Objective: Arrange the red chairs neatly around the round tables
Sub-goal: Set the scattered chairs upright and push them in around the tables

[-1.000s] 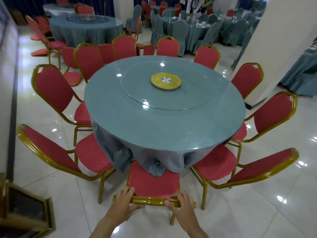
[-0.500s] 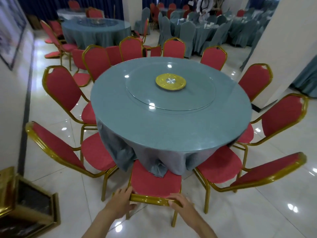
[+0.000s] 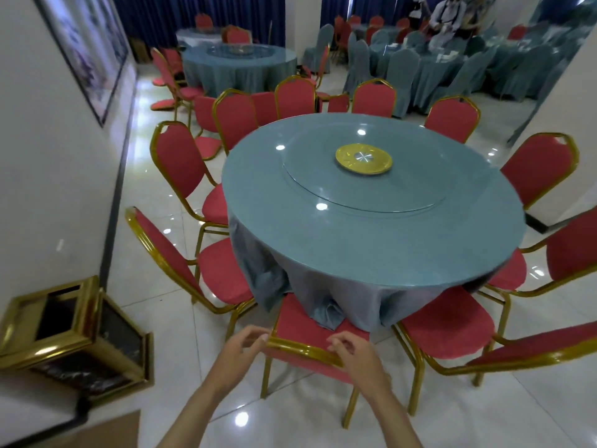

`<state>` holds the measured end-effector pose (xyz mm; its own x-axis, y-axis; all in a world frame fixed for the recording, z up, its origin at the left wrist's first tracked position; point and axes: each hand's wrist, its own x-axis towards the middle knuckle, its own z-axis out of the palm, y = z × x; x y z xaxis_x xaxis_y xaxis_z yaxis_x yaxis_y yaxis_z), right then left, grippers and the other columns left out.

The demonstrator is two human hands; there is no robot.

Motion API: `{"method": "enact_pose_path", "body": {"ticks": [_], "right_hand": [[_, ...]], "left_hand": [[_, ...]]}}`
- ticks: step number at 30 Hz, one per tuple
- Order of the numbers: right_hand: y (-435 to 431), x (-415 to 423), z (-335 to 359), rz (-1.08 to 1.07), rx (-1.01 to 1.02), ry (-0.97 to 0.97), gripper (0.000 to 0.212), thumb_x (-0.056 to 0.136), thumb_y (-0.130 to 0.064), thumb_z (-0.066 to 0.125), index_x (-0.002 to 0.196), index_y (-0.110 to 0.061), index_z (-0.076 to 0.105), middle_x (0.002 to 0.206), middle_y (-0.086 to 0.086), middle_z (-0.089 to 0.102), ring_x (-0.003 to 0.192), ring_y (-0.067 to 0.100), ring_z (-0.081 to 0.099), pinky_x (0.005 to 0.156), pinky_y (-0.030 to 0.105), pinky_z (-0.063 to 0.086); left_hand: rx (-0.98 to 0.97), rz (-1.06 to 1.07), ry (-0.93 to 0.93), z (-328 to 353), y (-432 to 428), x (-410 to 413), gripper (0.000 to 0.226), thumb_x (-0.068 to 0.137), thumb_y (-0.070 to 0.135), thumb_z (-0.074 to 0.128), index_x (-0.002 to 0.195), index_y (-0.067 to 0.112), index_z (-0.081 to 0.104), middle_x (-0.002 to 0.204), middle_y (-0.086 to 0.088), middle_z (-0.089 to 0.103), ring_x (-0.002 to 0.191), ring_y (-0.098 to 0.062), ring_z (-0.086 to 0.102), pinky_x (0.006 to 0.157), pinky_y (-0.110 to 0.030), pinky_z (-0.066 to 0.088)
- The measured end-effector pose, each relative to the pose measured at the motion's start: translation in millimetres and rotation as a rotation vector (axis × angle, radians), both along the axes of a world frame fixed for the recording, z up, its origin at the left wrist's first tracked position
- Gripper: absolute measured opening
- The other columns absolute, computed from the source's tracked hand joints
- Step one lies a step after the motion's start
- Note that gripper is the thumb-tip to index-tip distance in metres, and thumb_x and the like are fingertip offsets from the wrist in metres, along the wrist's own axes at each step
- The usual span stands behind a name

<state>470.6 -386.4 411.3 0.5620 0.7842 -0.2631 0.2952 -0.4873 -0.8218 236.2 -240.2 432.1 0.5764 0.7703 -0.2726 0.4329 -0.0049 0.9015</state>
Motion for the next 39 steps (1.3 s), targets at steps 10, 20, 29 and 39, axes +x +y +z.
{"method": "enact_pose_path", "body": {"ticks": [10,20,29,39], "right_hand": [[100.6,-120.0,22.1,0.110,0.092,0.140,0.019,0.102,-0.023,0.060,0.093,-0.029,0.076,0.088,-0.006,0.077,0.081,0.011,0.073,0.061,0.023,0.056],[259.9,-246.1,55.2,0.189,0.160,0.188,0.019,0.104,-0.020,0.057,0.100,-0.024,0.075,0.092,-0.001,0.077,0.080,0.014,0.073,0.057,0.030,0.057],[362.6,-291.7,49.2,0.227,0.130,0.208,0.017,0.104,-0.020,0.058,0.100,-0.021,0.075,0.091,0.005,0.077,0.077,0.019,0.072,0.058,0.021,0.050],[518.4,-269.5,13.7,0.147,0.146,0.303,0.018,0.104,-0.016,0.059,0.102,-0.018,0.076,0.089,0.007,0.077,0.074,0.018,0.070,0.062,0.030,0.055]], "left_hand": [[-0.047,0.189,-0.043,-1.1,80.9,-99.5,0.017,0.105,0.029,0.055,0.105,0.026,0.073,0.100,0.011,0.075,0.093,-0.008,0.071,0.080,-0.026,0.058],[0.026,0.248,-0.094,23.4,215.2,-230.8,0.017,0.104,0.020,0.056,0.103,0.024,0.072,0.096,0.003,0.075,0.091,-0.012,0.070,0.082,-0.028,0.055],[0.050,0.250,-0.117,26.9,320.9,-279.5,0.015,0.104,0.025,0.057,0.105,0.029,0.072,0.098,0.008,0.075,0.091,-0.009,0.071,0.087,-0.035,0.060],[0.054,0.263,-0.076,11.0,478.8,-251.0,0.017,0.104,0.024,0.056,0.104,0.029,0.072,0.098,0.008,0.073,0.094,-0.009,0.069,0.081,-0.026,0.060]]}}
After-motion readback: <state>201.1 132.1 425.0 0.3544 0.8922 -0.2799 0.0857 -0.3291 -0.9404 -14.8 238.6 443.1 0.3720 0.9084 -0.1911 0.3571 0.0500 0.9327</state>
